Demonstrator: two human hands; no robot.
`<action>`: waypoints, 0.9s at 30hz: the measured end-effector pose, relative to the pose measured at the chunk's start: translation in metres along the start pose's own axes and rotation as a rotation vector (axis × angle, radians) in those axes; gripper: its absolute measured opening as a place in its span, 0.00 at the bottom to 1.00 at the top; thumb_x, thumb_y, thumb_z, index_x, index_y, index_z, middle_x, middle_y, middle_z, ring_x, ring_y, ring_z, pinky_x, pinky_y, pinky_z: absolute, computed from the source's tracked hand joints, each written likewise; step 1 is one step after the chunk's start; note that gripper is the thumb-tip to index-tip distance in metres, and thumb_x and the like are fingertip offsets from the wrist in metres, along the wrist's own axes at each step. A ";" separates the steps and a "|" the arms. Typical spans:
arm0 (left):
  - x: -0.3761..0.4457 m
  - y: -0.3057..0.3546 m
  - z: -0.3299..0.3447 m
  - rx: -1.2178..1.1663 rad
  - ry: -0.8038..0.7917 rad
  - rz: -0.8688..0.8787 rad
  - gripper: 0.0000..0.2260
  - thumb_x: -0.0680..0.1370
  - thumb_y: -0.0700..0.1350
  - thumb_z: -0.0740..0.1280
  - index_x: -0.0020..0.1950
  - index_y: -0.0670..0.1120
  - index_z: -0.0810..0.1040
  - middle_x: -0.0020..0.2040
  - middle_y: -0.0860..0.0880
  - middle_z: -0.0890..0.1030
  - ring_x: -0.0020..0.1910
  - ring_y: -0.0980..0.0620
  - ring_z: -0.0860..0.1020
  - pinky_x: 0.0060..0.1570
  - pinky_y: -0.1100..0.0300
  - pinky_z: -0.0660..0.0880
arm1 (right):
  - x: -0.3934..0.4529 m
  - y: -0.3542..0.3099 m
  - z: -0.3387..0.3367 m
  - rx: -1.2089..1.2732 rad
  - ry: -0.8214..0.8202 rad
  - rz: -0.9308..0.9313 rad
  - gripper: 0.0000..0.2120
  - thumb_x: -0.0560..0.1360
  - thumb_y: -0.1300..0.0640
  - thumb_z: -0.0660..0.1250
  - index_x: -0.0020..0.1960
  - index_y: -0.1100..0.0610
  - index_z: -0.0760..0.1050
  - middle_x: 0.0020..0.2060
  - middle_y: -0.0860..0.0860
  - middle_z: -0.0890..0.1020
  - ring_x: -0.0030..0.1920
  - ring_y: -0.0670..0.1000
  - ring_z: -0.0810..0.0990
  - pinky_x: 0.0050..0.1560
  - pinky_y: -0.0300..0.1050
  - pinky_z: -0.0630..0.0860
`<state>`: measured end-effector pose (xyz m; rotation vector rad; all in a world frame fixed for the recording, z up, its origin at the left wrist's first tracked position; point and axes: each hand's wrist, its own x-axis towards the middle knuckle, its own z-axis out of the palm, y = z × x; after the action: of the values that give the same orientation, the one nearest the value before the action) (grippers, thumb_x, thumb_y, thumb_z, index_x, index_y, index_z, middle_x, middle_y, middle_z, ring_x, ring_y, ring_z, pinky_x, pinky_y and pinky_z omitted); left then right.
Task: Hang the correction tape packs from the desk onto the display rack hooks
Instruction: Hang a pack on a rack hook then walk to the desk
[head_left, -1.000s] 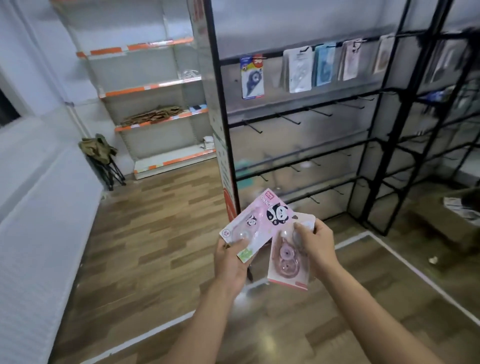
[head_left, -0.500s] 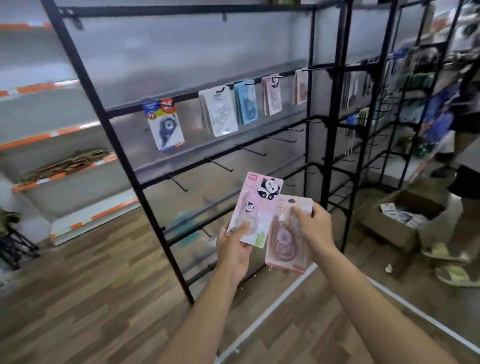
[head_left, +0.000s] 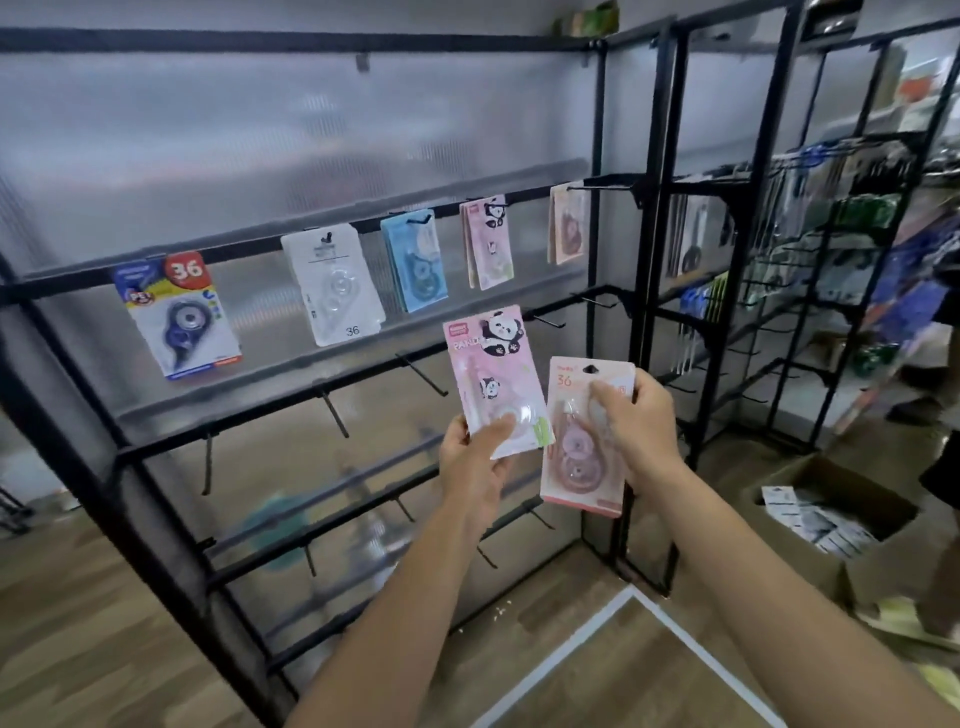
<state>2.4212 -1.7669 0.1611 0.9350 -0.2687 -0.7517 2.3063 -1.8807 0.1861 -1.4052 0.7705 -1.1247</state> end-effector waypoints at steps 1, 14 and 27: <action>0.010 -0.001 0.010 0.023 -0.011 0.016 0.14 0.72 0.31 0.71 0.54 0.42 0.75 0.48 0.44 0.83 0.43 0.48 0.84 0.38 0.57 0.80 | 0.014 -0.001 -0.004 -0.009 -0.002 -0.019 0.01 0.75 0.62 0.66 0.47 0.58 0.76 0.42 0.51 0.82 0.42 0.50 0.80 0.41 0.44 0.76; 0.169 0.013 0.101 0.437 -0.082 0.373 0.14 0.76 0.38 0.68 0.61 0.46 0.74 0.55 0.44 0.81 0.55 0.41 0.80 0.54 0.45 0.78 | 0.185 0.012 -0.016 0.072 -0.082 -0.074 0.19 0.74 0.64 0.66 0.58 0.43 0.71 0.50 0.51 0.82 0.47 0.50 0.82 0.45 0.49 0.80; 0.257 0.014 0.140 0.556 0.079 0.642 0.14 0.74 0.39 0.71 0.57 0.47 0.74 0.49 0.47 0.81 0.45 0.54 0.82 0.46 0.59 0.80 | 0.301 0.029 0.021 0.180 -0.296 -0.063 0.19 0.74 0.67 0.66 0.53 0.43 0.75 0.37 0.45 0.85 0.36 0.48 0.84 0.32 0.41 0.79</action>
<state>2.5404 -2.0256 0.2278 1.3026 -0.6914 -0.0352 2.4296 -2.1554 0.2205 -1.4097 0.4071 -0.9788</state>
